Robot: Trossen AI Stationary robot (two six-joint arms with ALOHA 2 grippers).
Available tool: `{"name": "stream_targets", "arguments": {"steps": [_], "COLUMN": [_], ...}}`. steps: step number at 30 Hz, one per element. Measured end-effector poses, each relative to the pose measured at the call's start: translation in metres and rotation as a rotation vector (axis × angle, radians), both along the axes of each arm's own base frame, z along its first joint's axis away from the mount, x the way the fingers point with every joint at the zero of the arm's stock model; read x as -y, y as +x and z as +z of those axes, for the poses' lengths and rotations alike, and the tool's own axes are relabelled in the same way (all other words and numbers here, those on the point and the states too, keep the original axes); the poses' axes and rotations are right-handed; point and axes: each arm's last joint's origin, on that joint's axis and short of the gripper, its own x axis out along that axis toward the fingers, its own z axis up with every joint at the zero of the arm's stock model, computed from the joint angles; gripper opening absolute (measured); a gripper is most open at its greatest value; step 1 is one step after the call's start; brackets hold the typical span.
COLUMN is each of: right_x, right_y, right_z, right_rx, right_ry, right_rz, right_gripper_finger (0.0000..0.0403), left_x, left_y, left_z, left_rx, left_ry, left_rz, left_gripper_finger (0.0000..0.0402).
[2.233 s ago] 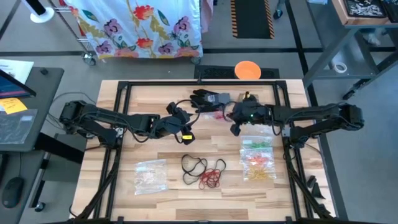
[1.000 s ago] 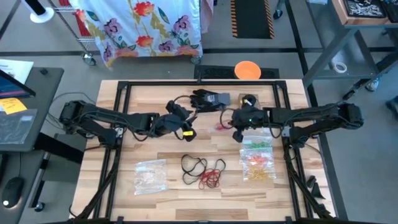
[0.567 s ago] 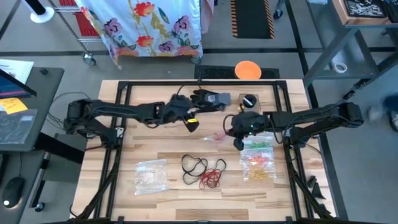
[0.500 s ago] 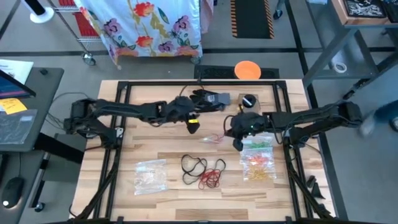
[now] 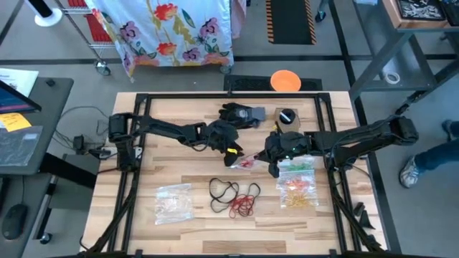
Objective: Sort rubber bands
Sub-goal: Put the red rubber band into the transparent zip bag
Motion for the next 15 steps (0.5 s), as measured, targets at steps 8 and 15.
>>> {"name": "stream_targets", "arguments": {"steps": [8, 15], "right_x": [0.000, 0.000], "right_y": [0.000, -0.002], "right_z": [0.000, -0.003], "right_rx": [-0.002, -0.035], "right_ry": [0.000, 0.001], "right_rz": [0.002, 0.000], "right_gripper_finger": [0.0011, 0.0011], "left_x": [0.013, 0.021], "left_y": [0.016, 0.026], "left_z": [0.018, 0.038], "left_rx": [0.126, 0.199], "left_ry": [0.005, -0.042], "left_rz": [-0.079, -0.215], "left_gripper_finger": [0.0136, 0.0136]}}
